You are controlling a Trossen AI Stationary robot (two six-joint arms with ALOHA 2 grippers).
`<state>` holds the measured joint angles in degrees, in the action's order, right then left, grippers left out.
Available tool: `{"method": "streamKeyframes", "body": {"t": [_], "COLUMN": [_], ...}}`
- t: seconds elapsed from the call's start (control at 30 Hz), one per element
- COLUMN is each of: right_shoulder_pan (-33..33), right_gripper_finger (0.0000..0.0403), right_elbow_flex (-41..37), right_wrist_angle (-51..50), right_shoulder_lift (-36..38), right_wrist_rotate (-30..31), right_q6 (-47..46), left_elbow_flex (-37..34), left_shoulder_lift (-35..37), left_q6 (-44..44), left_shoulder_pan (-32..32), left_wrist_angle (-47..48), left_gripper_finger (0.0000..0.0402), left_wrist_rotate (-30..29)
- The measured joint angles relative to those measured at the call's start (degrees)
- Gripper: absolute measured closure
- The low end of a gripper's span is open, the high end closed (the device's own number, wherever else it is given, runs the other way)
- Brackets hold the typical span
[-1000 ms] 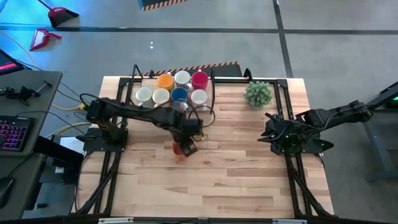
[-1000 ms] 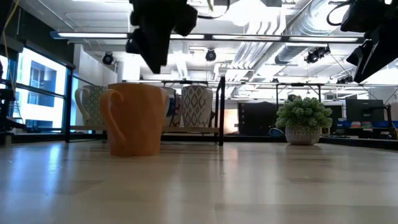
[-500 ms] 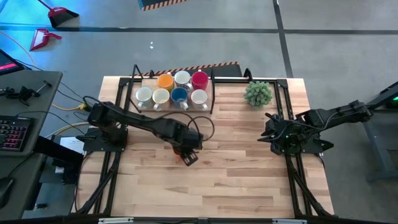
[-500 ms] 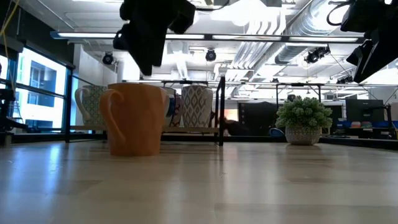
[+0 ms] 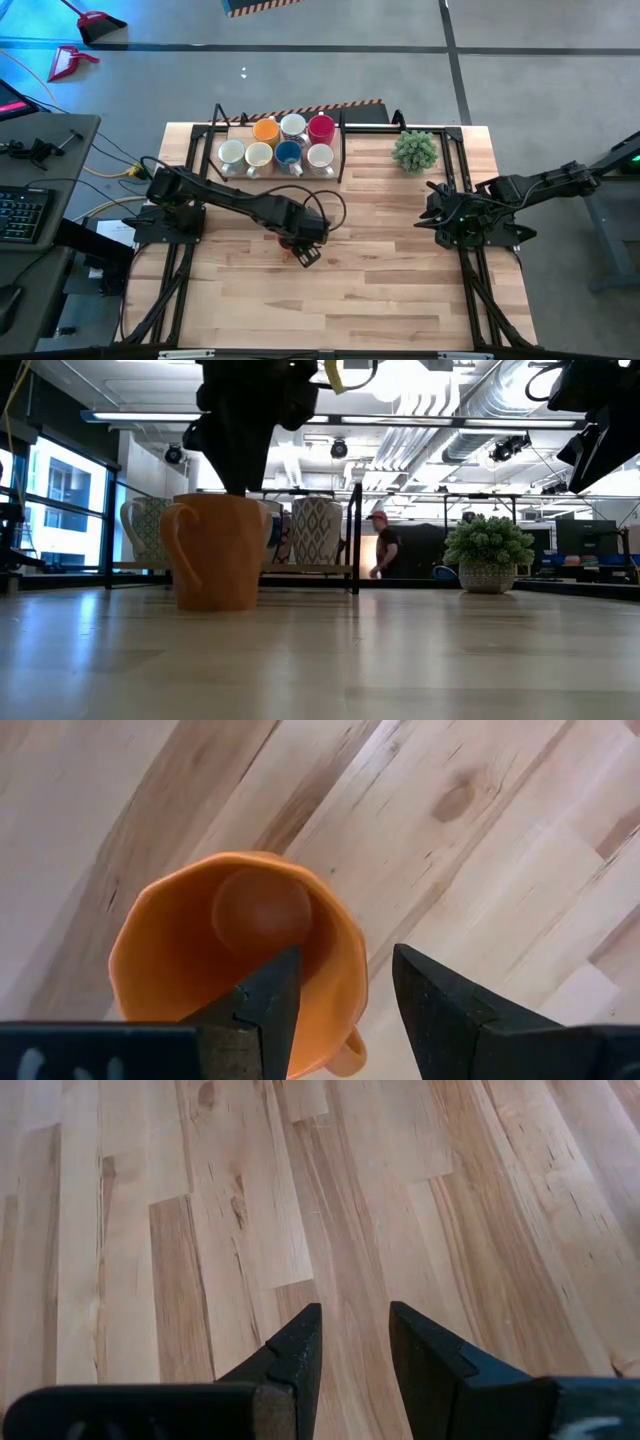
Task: Place coffee mugs
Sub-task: Put the orange mug on the shelf
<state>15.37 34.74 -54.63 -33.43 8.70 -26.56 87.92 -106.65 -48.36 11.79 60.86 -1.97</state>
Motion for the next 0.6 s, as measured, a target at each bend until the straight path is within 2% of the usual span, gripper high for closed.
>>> {"method": "streamKeyframes", "body": {"t": [0.47, 0.6], "right_shoulder_pan": [0.0, 0.0], "right_gripper_finger": [0.0304, 0.0304], "right_elbow_flex": [0.0, 0.0], "right_wrist_angle": [-0.15, -0.15], "right_shoulder_lift": [0.02, 0.02], "right_wrist_rotate": [-0.19, -0.16], "right_q6": [0.0, -0.13], "left_elbow_flex": [-0.02, -0.02], "left_shoulder_lift": [-4.23, -4.76], "left_q6": [3.8, 7.41], "left_shoulder_pan": [-0.09, -0.09], "left_wrist_angle": [-2.14, -4.24], "left_gripper_finger": [0.0253, 0.0282], "left_wrist_rotate": [1.11, 2.71]}}
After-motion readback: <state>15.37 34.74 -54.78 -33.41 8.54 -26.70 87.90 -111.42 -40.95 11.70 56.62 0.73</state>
